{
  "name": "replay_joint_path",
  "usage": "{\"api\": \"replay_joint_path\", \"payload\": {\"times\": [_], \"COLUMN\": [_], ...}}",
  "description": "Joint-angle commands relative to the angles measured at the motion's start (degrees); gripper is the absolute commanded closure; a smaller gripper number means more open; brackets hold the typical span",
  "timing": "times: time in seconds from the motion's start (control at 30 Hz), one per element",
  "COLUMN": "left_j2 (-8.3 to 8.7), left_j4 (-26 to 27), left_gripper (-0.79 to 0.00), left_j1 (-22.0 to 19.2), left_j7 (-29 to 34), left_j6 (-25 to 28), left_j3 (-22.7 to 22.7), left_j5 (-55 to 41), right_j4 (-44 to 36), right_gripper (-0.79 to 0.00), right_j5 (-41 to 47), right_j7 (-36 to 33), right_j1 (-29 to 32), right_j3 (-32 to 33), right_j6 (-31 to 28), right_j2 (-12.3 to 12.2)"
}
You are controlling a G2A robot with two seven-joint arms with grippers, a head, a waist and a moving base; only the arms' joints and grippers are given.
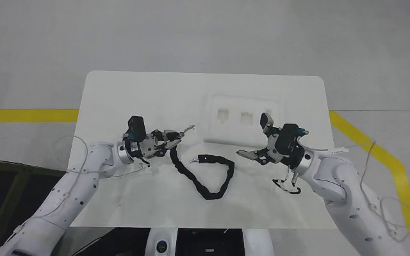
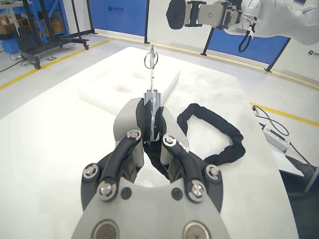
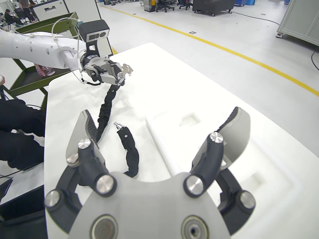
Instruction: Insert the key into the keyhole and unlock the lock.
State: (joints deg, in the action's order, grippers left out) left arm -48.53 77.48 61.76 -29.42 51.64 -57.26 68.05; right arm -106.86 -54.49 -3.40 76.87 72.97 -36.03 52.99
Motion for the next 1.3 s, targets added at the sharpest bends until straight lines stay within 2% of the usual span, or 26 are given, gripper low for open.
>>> {"api": "replay_joint_path", "payload": {"times": [0.0,0.23,0.33,0.5,0.63,0.67,0.7,0.73,0.77,1.0,1.2,1.27], "left_j2": [0.51,1.52,1.67,1.77,1.61,1.56,1.51,1.43,1.33,0.74,0.86,0.95], "left_j4": [0.5,1.1,1.5,2.7,3.8,4.0,4.3,4.6,4.8,5.0,7.4,8.6], "left_gripper": [0.000,0.000,0.000,0.000,-0.148,-0.246,-0.382,-0.548,-0.785,-0.785,-0.785,-0.785], "left_j1": [2.0,5.7,6.1,5.8,5.0,4.8,4.6,4.4,4.4,4.3,6.4,7.2], "left_j7": [1.6,9.0,12.2,18.1,22.1,22.9,23.9,24.5,24.9,22.9,14.7,9.9], "left_j6": [-0.4,-4.0,-5.4,-7.2,-8.2,-8.3,-8.4,-8.6,-8.7,-9.2,-11.1,-12.3], "left_j3": [-1.9,-6.3,-7.5,-8.4,-8.5,-8.4,-8.4,-8.3,-8.2,-8.2,-11.7,-13.6], "left_j5": [-1.1,-1.8,-1.6,0.6,1.7,1.9,2.3,2.3,2.0,-0.1,-1.1,-0.6], "right_j4": [0.5,1.9,2.5,2.5,2.5,2.5,2.5,2.5,2.5,2.5,2.5,2.5], "right_gripper": [-0.785,-0.785,-0.785,-0.785,-0.785,-0.785,-0.785,-0.785,-0.785,-0.785,-0.785,-0.785], "right_j5": [0.0,-2.1,-2.9,-2.9,-2.9,-2.9,-2.9,-2.9,-2.9,-2.9,-2.9,-2.9], "right_j7": [0.7,3.3,5.1,5.1,5.1,5.1,5.1,5.1,5.1,5.1,5.1,5.1], "right_j1": [0.4,1.0,1.4,1.4,1.4,1.4,1.4,1.4,1.4,1.4,1.4,1.4], "right_j3": [0.1,0.0,0.2,0.2,0.2,0.2,0.2,0.2,0.2,0.2,0.2,0.2], "right_j6": [0.7,4.5,6.9,6.9,6.9,6.9,6.9,6.9,6.9,6.9,6.9,6.9], "right_j2": [0.1,0.6,0.9,0.9,0.9,0.9,0.9,0.9,0.9,0.9,0.9,0.9]}}
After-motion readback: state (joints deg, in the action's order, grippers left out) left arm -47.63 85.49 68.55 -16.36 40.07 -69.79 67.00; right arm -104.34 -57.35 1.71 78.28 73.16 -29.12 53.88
